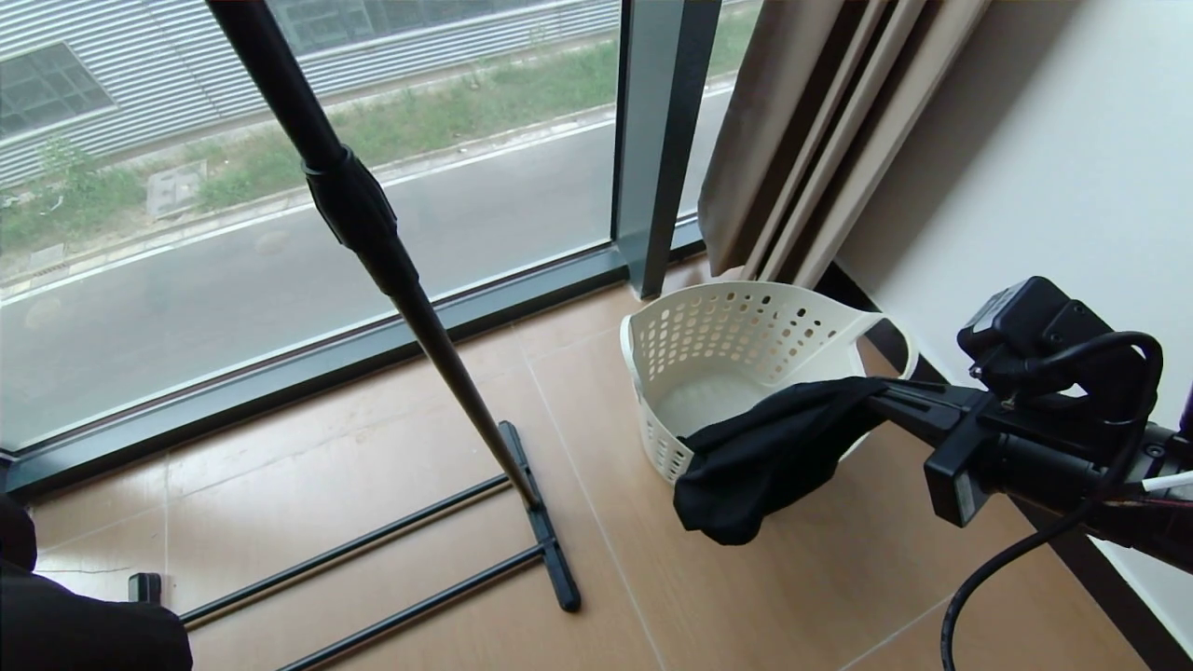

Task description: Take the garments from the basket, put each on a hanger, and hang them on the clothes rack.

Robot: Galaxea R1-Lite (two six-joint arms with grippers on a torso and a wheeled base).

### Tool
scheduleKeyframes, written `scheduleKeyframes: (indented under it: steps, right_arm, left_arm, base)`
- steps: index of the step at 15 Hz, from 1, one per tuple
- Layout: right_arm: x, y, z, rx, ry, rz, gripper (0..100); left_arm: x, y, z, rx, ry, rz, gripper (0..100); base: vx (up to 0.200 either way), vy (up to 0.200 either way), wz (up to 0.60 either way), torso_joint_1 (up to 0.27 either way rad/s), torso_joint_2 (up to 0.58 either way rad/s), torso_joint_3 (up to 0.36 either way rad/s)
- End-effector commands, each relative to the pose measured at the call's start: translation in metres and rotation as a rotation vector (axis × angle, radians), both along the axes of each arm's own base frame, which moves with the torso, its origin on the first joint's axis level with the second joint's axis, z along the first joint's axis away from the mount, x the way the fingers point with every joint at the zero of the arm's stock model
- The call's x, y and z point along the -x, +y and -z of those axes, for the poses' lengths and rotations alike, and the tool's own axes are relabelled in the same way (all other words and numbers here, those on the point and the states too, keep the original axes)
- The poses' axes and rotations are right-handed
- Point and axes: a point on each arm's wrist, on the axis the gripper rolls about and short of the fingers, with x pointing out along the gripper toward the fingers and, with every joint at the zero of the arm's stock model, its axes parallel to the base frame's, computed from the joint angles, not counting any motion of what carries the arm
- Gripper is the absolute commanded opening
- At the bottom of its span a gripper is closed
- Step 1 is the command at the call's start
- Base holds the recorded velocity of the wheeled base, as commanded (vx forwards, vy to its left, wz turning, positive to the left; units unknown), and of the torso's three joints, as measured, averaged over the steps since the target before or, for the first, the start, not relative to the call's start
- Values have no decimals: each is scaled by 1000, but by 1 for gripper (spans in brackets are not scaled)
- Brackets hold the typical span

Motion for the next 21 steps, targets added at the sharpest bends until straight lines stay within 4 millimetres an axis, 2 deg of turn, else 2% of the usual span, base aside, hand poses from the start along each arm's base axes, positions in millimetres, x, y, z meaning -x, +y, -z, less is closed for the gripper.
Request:
scheduleKeyframes:
  steps: [1, 8, 12, 21]
  right_arm:
    - [0, 0, -1, -1, -3, -1, 0]
    - [0, 0, 0, 0, 0, -2, 0]
    - [0, 0, 1, 1, 1, -2, 0]
    - [0, 0, 1, 3, 5, -2, 0]
  left_arm:
    - [0, 0, 0, 0, 1, 0, 100]
    - [0, 0, 0, -3, 1, 0, 100]
    - [0, 0, 0, -42, -4, 8, 100]
    - [0, 0, 0, -26, -1, 6, 100]
  base:
    - [0, 0, 0, -2, -2, 203]
    - [0, 0, 0, 0, 3, 201]
    - [0, 0, 0, 1, -1, 41]
    - [-200, 0, 0, 3, 0, 7]
